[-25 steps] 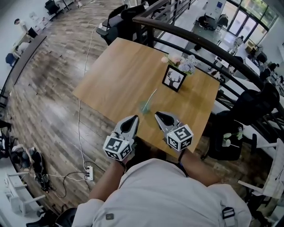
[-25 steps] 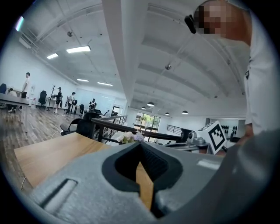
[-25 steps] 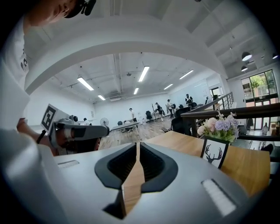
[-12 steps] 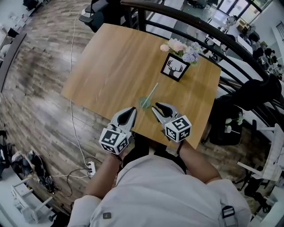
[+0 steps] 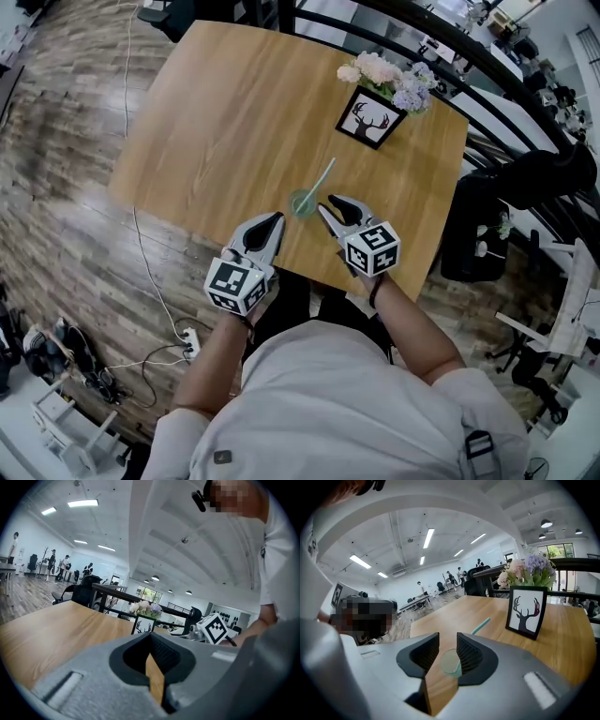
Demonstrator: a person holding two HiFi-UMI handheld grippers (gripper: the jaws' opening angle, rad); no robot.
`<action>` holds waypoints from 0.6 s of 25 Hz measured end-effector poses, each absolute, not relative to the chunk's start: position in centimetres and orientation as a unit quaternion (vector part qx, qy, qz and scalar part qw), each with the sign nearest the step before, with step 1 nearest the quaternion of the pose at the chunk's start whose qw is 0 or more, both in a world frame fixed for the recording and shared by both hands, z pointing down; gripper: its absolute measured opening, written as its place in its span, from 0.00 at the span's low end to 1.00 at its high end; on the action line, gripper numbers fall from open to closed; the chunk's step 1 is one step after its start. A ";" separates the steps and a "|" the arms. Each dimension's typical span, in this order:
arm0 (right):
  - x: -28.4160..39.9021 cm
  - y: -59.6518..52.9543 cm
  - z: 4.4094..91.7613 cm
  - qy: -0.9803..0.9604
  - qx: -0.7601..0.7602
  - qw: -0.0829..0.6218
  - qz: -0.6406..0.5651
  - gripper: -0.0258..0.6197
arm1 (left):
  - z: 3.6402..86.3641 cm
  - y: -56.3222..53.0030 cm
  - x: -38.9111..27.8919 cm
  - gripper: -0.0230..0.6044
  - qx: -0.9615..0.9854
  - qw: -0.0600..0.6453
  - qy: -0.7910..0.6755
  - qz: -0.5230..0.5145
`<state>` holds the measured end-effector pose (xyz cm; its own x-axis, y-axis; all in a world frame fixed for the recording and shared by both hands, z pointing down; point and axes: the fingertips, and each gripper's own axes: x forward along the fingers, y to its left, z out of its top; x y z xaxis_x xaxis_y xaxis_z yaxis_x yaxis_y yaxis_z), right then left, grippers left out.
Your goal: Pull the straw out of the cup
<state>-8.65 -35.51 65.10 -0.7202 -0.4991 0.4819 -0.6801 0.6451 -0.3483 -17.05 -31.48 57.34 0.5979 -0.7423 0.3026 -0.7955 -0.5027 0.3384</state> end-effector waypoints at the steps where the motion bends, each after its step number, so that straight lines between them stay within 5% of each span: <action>1: -8.7 -35.8 65.6 -0.888 0.334 0.175 0.264 0.24 | 57.7 -31.7 -17.2 0.04 0.865 0.228 -0.444 0.060; 15: -9.3 -38.7 71.4 -0.869 0.350 0.192 0.294 0.24 | 62.7 -34.9 -18.0 0.04 0.862 0.249 -0.436 0.072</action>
<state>-9.27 -38.73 71.37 -0.6819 -0.4942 0.5393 -0.7201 0.5828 -0.3765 -18.01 -34.86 62.69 0.6090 -0.7163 0.3405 -0.7876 -0.4955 0.3662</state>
